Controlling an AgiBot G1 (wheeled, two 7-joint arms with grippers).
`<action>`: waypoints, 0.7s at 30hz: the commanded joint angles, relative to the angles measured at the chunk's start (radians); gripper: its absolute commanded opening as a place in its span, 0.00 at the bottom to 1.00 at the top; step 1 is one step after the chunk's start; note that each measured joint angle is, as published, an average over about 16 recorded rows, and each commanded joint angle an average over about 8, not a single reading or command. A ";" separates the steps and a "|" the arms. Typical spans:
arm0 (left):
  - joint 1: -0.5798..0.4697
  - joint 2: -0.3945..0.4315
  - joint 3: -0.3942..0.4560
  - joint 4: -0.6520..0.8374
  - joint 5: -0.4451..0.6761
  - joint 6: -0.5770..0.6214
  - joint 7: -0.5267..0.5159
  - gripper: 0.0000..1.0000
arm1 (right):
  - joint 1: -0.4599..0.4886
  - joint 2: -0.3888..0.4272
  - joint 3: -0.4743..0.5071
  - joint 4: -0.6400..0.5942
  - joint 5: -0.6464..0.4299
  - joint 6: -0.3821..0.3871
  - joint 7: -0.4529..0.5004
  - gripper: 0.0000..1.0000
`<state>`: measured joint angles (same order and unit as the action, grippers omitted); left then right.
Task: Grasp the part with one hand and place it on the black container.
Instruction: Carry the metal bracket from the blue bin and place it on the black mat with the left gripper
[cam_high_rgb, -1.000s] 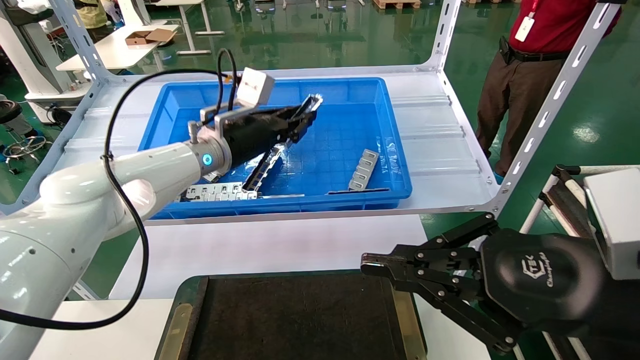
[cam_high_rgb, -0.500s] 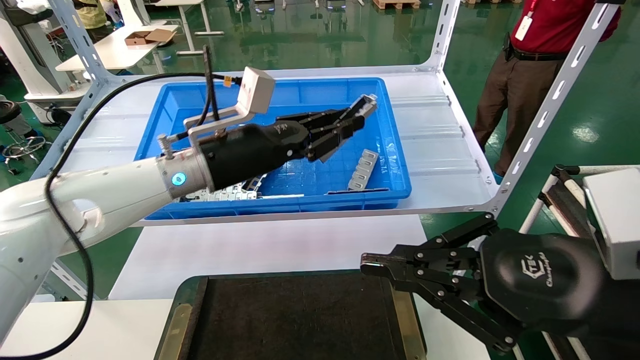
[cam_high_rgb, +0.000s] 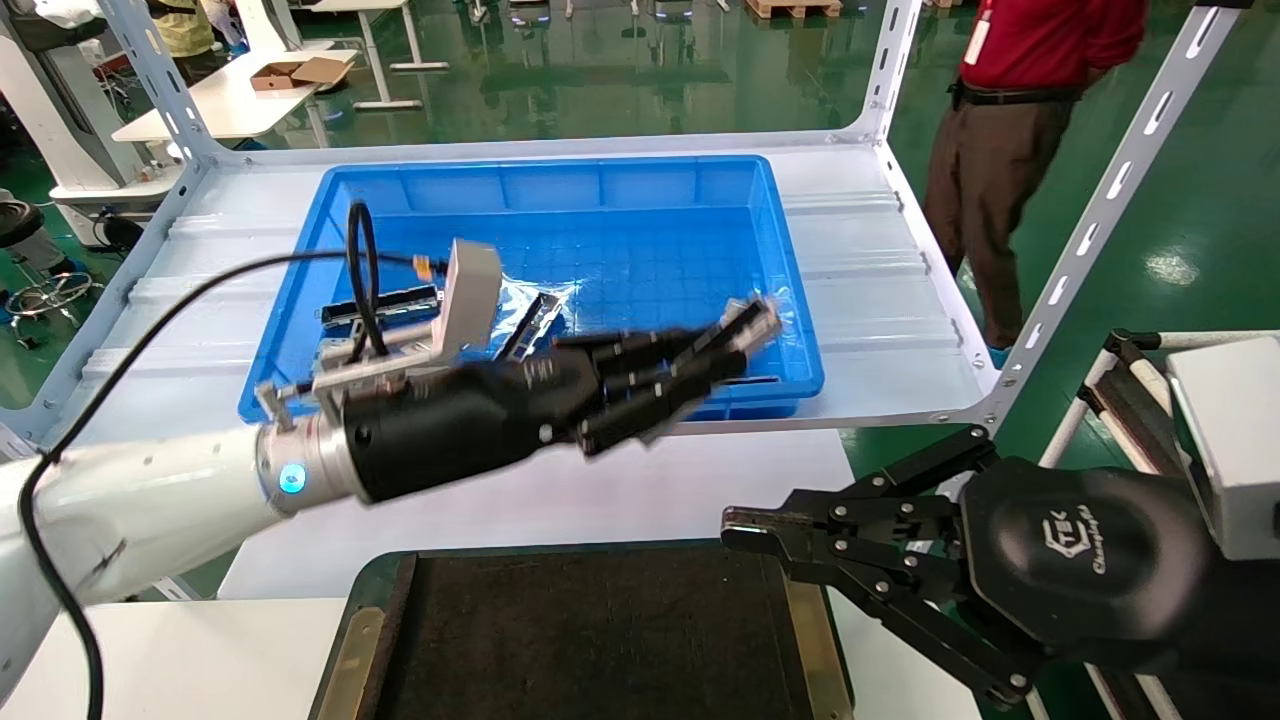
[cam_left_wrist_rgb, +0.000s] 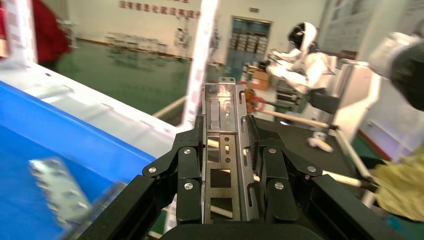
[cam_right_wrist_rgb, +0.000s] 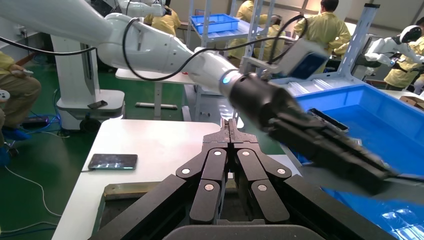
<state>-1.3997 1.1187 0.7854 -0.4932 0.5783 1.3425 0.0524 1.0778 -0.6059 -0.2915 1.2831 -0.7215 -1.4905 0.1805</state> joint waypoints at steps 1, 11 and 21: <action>0.027 -0.020 0.001 -0.045 -0.004 0.014 -0.009 0.00 | 0.000 0.000 0.000 0.000 0.000 0.000 0.000 0.00; 0.222 -0.132 0.016 -0.363 -0.004 -0.143 -0.084 0.00 | 0.000 0.000 -0.001 0.000 0.000 0.000 0.000 0.00; 0.461 -0.216 0.041 -0.606 0.009 -0.427 -0.143 0.00 | 0.000 0.001 -0.001 0.000 0.001 0.001 -0.001 0.00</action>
<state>-0.9460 0.9133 0.8230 -1.0846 0.5865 0.9091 -0.0841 1.0781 -0.6054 -0.2929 1.2831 -0.7206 -1.4900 0.1799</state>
